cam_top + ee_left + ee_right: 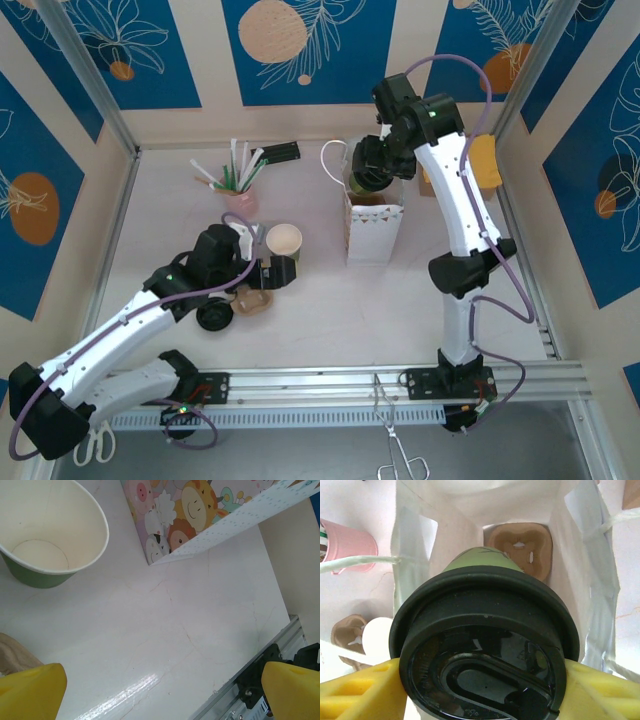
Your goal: Pack the takeout coffee
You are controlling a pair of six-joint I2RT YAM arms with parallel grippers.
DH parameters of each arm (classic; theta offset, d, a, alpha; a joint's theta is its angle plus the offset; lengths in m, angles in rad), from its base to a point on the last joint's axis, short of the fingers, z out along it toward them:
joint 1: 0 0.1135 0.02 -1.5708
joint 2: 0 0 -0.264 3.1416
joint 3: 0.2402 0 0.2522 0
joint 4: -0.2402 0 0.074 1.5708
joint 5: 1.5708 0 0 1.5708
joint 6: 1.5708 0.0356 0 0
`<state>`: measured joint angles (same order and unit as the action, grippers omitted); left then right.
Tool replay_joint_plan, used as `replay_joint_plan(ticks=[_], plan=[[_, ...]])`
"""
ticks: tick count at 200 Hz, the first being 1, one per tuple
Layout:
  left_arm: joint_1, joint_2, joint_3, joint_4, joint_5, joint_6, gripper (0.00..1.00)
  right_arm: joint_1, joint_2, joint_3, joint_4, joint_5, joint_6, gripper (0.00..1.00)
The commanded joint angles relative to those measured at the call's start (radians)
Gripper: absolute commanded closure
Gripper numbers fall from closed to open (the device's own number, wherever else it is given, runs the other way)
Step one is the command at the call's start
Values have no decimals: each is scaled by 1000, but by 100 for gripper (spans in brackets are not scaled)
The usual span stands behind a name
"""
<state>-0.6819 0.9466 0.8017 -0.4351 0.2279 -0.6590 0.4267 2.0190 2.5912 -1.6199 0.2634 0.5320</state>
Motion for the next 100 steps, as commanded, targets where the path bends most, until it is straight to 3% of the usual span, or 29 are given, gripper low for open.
replay_joint_plan(ticks=[1,100], plan=[[-14,3,33,-26,3,28,0,-14,16,-4,-152,14,2,31],[-13,20,25,-17,1,32,0,20,64,-123,-151,7,3,30]])
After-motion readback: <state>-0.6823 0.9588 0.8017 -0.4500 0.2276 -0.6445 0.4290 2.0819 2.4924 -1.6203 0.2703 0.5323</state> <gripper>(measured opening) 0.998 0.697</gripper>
